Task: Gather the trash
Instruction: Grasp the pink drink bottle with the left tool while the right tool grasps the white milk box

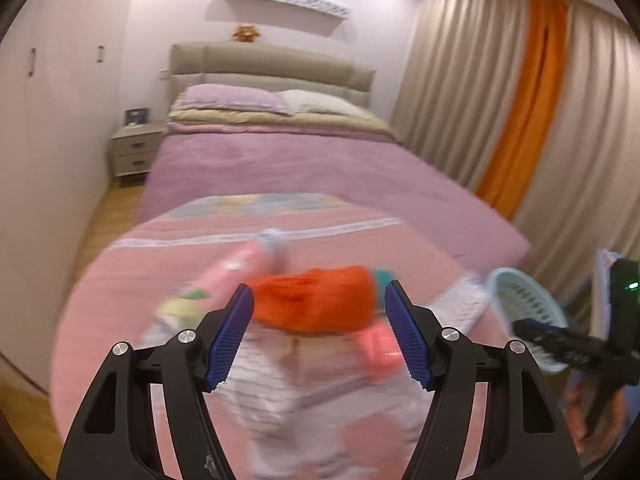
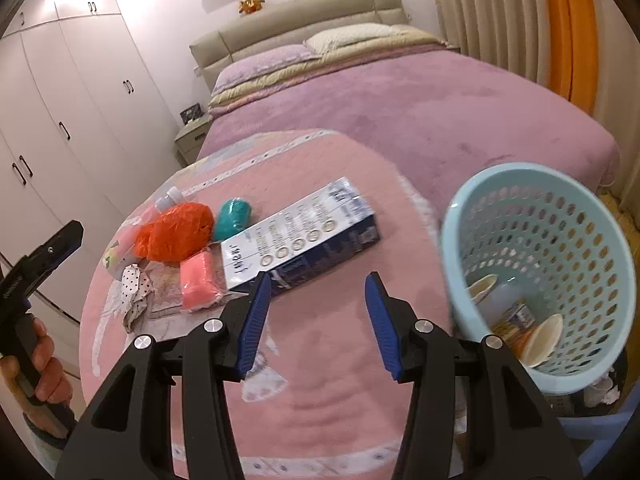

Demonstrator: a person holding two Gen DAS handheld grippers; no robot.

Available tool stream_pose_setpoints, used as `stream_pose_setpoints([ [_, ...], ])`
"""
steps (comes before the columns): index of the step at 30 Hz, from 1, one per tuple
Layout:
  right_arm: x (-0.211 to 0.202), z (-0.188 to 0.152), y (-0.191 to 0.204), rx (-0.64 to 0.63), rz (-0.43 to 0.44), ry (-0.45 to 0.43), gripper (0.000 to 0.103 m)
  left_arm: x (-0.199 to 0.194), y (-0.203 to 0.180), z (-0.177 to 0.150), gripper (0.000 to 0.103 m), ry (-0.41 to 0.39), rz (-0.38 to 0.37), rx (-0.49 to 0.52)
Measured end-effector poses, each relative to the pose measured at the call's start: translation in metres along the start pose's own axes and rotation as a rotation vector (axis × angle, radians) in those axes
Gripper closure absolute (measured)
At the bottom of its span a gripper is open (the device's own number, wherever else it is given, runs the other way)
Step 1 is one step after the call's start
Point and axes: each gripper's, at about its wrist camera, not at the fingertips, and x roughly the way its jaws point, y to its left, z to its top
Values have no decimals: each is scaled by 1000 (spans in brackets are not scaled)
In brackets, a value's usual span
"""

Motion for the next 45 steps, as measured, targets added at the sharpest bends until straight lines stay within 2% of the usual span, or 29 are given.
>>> stream_pose_setpoints([
  [3,14,5,5,17,-6,19,56,12,26,5,37,44,66,15],
  [5,19,6,5,35,-3,28,45,24,44,8,38,86,100,24],
  [9,34,12,6,82,7,57,37,47,66,6,38,195,79,56],
  [15,53,23,8,135,30,92,33,69,76,5,41,249,116,103],
  [17,63,28,9,160,28,112,31,74,82,6,47,263,101,95],
  [19,69,32,8,180,27,120,30,78,84,7,45,279,87,91],
  [24,87,51,11,191,-8,144,30,86,85,11,44,299,58,108],
  [32,124,75,38,93,-84,188,30,99,79,12,42,317,46,128],
  [36,136,69,52,47,-119,207,30,104,79,13,40,322,41,122],
  [42,124,57,61,-54,-193,182,31,109,76,13,40,327,48,131],
  [44,116,48,59,-88,-187,188,43,106,75,12,43,321,51,130],
  [45,114,47,59,-97,-188,186,43,105,75,11,45,317,53,129],
])
